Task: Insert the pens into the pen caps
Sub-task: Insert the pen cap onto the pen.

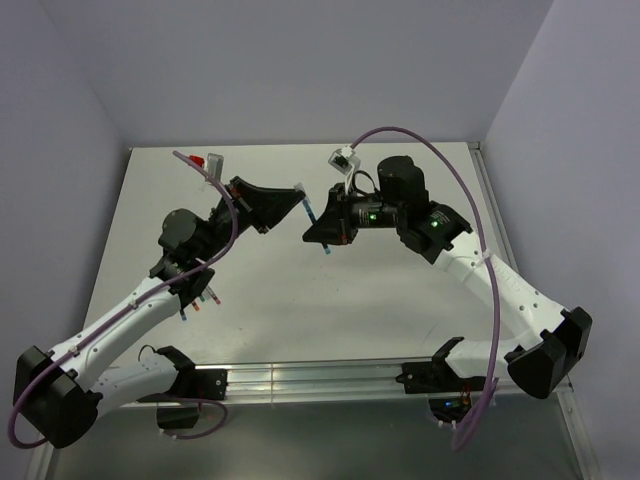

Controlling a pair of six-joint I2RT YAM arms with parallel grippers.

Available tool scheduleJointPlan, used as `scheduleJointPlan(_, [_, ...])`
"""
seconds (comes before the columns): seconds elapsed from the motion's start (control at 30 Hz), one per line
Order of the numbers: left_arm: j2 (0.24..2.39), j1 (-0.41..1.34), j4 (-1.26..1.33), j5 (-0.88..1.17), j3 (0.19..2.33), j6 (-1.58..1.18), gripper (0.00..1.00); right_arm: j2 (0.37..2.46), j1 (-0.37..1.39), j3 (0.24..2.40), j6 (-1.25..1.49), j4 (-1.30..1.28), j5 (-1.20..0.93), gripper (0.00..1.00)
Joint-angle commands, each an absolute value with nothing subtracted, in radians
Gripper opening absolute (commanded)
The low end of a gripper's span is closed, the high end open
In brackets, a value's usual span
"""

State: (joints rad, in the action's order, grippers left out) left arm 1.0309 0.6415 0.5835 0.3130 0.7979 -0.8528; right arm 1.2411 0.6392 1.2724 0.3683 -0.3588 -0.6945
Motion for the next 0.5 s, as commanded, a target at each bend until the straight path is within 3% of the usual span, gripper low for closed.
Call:
scheduleJointPlan(0.0, [1.029, 0.67, 0.509, 0.739, 0.733, -0.893, 0.0, 1.2, 0.534, 1.287, 0.497, 0.108, -0.659, 0.0])
scheduleJointPlan(0.27, [1.068, 0.664, 0.704, 0.868, 0.696, -0.995, 0.0, 1.215, 0.489, 1.24, 0.624, 0.281, -0.83, 0.0])
scheduleJointPlan(0.47, [1.058, 0.664, 0.485, 0.773, 0.756, -0.896, 0.0, 1.22, 0.491, 1.272, 0.557, 0.175, -0.772, 0.0])
